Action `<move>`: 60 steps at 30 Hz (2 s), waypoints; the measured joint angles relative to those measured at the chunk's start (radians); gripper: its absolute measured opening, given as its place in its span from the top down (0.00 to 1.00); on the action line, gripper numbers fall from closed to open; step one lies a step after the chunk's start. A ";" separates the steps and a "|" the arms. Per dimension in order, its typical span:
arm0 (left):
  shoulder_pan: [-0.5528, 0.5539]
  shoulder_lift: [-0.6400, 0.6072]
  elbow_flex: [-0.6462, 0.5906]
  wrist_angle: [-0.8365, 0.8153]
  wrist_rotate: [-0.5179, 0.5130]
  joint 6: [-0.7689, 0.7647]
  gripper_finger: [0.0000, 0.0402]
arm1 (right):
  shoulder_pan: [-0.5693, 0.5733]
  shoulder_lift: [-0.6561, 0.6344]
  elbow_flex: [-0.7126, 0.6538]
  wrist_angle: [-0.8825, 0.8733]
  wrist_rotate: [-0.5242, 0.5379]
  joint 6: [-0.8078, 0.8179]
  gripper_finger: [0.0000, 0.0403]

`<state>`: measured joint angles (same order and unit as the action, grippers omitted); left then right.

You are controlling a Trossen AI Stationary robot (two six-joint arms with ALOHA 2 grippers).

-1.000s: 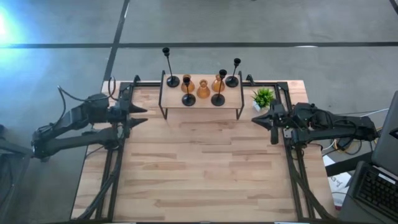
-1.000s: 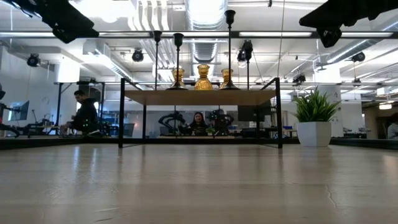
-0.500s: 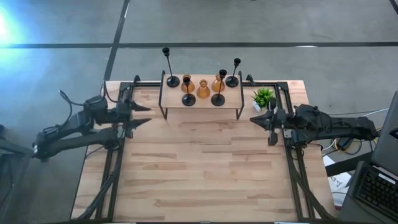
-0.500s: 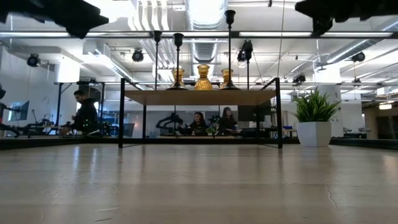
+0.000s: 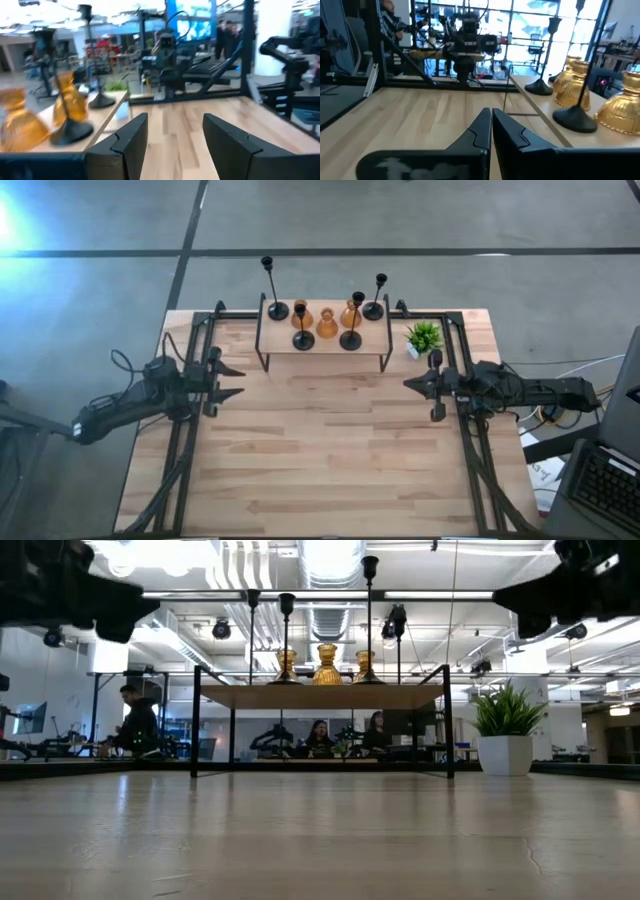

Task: Pick & Place candle stick holders
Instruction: Return to Home Position

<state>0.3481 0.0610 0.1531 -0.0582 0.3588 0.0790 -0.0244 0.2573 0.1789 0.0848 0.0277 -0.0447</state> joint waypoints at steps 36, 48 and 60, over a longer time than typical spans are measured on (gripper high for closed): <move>0.002 -0.059 0.021 -0.280 -0.069 -0.116 0.51 | 0.000 -0.248 -0.123 -0.186 0.131 -0.015 0.98; -0.063 -0.059 -0.015 -0.233 -0.070 -0.132 0.51 | 0.000 -0.258 -0.127 -0.172 0.130 -0.015 0.98; -0.285 -0.060 -0.121 0.045 -0.078 -0.133 0.51 | -0.001 -0.257 -0.170 -0.046 0.130 -0.015 0.98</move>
<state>0.0633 0.0010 0.0316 -0.0131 0.2811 -0.0540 -0.0254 -0.0002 0.0088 0.0386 0.1574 -0.0595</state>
